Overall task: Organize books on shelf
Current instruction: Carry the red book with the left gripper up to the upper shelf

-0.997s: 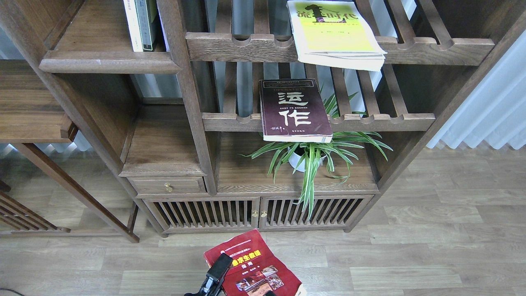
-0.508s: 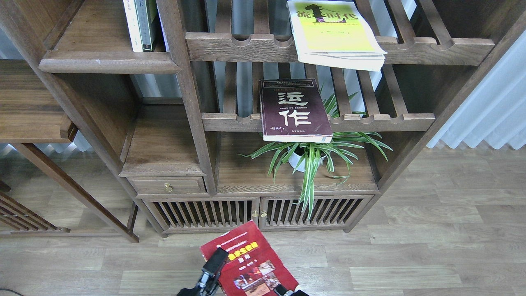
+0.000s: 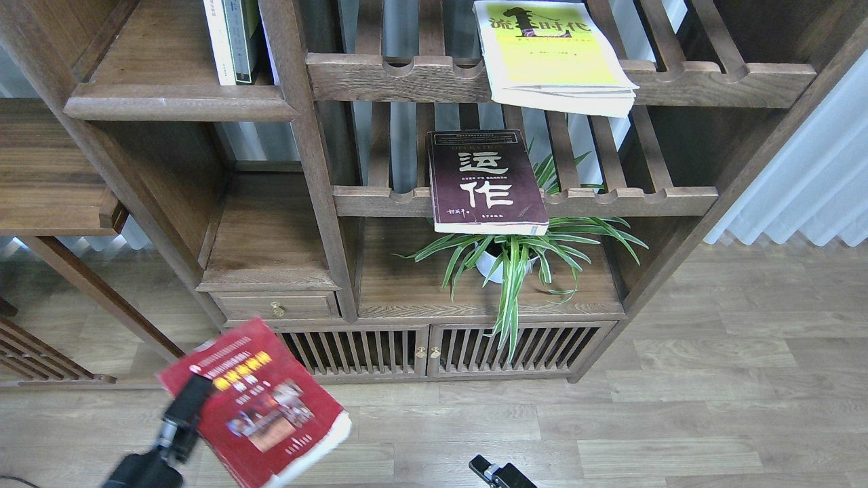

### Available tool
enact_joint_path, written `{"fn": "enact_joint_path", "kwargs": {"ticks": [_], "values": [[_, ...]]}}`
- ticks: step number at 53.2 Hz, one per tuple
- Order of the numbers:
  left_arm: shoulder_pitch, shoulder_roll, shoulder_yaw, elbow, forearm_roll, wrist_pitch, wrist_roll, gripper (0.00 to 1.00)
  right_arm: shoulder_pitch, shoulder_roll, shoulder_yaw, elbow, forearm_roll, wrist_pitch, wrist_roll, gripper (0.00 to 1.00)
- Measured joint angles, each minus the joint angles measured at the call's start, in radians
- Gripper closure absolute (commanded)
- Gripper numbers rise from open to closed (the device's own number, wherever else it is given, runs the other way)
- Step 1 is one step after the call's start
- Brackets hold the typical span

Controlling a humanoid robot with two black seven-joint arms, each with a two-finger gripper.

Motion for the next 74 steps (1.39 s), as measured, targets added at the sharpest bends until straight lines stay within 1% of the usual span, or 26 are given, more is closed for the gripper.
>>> {"fn": "enact_joint_path", "kwargs": {"ticks": [6,15,16,21,25,33,51,60,69,70,74], "values": [[0.0,0.099,-0.116,0.0,-0.015,0.0,-0.008,0.97,0.003,0.0,0.001,-0.016,0.002,0.0,0.0,0.01],[0.0,0.215,-0.215,-0.002,-0.028,0.0,-0.012,0.97,0.019,0.021,0.001,-0.048,0.003,0.0,0.0,0.01],[-0.002,0.24,-0.263,-0.002,-0.035,0.0,-0.014,0.97,0.024,0.041,0.001,-0.056,0.003,0.0,0.0,0.01],[-0.005,0.26,-0.297,-0.002,-0.049,0.0,-0.015,0.97,0.027,0.05,0.001,-0.059,0.002,0.0,0.0,0.01],[-0.028,0.304,-0.34,-0.002,-0.073,0.0,-0.016,0.97,0.032,0.055,0.001,-0.061,0.001,0.0,-0.001,0.01],[-0.077,0.343,-0.345,-0.002,-0.084,0.0,-0.014,0.97,0.041,0.057,0.0,-0.067,0.001,0.0,-0.001,0.01],[-0.228,0.43,-0.347,-0.002,-0.087,0.0,-0.012,0.97,0.044,0.061,-0.001,-0.074,0.001,0.0,-0.001,0.01],[-0.314,0.449,-0.333,-0.001,-0.087,0.0,-0.011,0.97,0.044,0.061,-0.001,-0.074,0.001,0.0,-0.001,0.01],[-0.399,0.461,-0.3,-0.001,-0.087,0.0,0.0,0.97,0.043,0.061,-0.001,-0.074,0.002,0.0,-0.001,0.01],[-0.436,0.467,-0.282,-0.001,-0.087,0.0,0.007,0.97,0.043,0.061,-0.001,-0.074,0.003,0.0,-0.001,0.01],[-0.468,0.471,-0.272,0.0,-0.085,0.0,0.025,0.97,0.043,0.061,-0.001,-0.074,0.005,0.0,-0.001,0.01]]}}
